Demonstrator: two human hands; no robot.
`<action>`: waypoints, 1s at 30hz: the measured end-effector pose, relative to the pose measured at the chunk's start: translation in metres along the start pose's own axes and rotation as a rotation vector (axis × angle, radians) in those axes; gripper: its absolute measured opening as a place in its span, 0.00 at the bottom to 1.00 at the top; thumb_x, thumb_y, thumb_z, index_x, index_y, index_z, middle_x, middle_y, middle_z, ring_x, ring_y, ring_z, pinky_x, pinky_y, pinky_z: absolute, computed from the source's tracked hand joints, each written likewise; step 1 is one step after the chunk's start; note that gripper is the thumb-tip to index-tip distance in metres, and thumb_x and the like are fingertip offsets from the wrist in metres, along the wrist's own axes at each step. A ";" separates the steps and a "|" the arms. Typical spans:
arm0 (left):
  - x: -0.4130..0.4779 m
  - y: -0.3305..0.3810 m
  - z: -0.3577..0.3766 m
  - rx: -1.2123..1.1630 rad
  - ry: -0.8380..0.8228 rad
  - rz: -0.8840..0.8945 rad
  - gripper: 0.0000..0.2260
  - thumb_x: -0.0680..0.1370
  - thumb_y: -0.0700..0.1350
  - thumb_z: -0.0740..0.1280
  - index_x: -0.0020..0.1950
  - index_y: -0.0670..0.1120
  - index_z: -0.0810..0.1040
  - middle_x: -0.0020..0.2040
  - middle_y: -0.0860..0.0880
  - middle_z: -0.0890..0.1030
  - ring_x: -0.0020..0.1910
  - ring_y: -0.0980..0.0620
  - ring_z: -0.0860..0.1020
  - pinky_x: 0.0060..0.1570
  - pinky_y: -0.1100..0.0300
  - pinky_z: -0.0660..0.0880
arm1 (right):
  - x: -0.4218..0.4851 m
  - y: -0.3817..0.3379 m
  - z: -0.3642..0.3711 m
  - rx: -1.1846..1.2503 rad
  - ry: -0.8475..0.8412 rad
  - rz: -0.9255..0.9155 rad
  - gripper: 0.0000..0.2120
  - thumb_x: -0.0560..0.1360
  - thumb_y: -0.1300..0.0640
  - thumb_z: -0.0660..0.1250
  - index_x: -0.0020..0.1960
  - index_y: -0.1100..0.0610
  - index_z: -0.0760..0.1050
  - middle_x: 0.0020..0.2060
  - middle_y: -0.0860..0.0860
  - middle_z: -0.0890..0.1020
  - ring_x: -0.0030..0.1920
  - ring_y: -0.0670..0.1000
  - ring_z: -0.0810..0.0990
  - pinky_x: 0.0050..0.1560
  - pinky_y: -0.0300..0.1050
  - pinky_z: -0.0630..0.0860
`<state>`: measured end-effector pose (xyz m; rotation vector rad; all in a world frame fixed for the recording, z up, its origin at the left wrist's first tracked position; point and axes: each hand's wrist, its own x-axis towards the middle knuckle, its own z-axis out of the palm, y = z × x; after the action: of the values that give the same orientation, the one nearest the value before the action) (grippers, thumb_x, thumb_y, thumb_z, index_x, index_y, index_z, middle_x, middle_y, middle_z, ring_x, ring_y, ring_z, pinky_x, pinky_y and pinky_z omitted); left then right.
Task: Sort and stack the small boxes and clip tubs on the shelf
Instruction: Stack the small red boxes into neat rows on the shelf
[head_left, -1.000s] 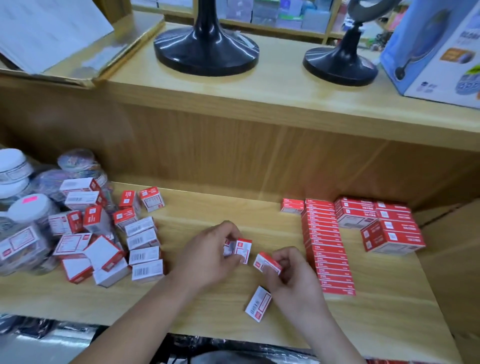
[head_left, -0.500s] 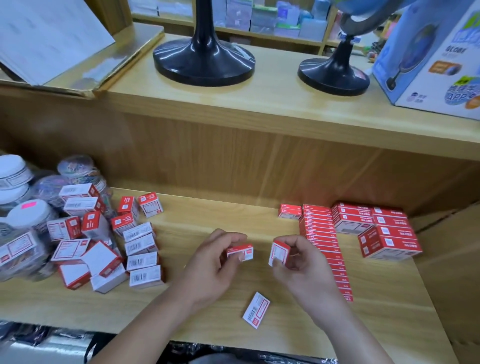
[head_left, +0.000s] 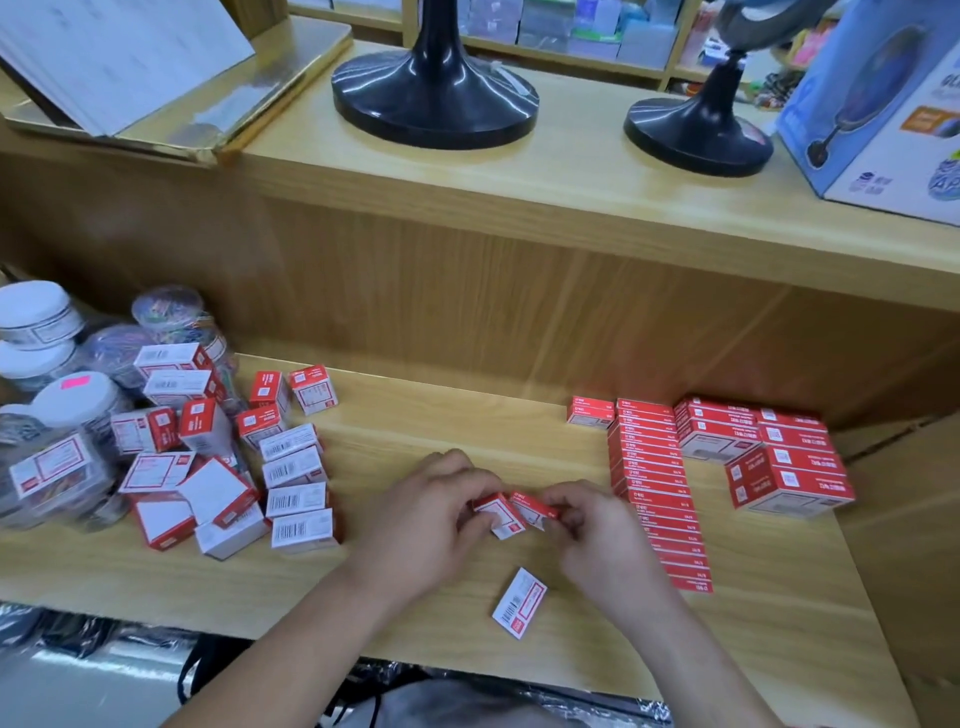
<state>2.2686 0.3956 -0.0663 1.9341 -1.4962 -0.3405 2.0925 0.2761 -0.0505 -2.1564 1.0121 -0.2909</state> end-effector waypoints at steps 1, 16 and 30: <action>0.001 -0.005 -0.001 -0.009 0.002 -0.005 0.09 0.74 0.52 0.74 0.53 0.59 0.80 0.42 0.60 0.76 0.45 0.61 0.73 0.42 0.57 0.76 | 0.000 0.000 -0.001 0.022 -0.009 0.015 0.18 0.72 0.69 0.68 0.50 0.47 0.83 0.43 0.39 0.82 0.42 0.39 0.80 0.44 0.33 0.75; 0.010 0.003 0.026 -0.017 -0.025 -0.011 0.15 0.73 0.51 0.73 0.59 0.57 0.78 0.40 0.59 0.80 0.45 0.58 0.74 0.44 0.54 0.76 | -0.003 0.005 0.006 0.015 -0.026 -0.067 0.14 0.70 0.61 0.74 0.52 0.46 0.83 0.44 0.42 0.80 0.43 0.43 0.79 0.46 0.42 0.78; 0.101 0.029 0.056 -0.016 0.021 -0.137 0.07 0.73 0.50 0.70 0.50 0.51 0.81 0.42 0.53 0.81 0.47 0.47 0.78 0.45 0.52 0.75 | 0.026 0.010 -0.072 -0.147 0.124 -0.066 0.08 0.75 0.46 0.66 0.51 0.44 0.81 0.42 0.38 0.82 0.45 0.41 0.81 0.48 0.46 0.79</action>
<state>2.2458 0.2790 -0.0710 2.0263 -1.3468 -0.3903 2.0698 0.2152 -0.0086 -2.3319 1.0610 -0.3966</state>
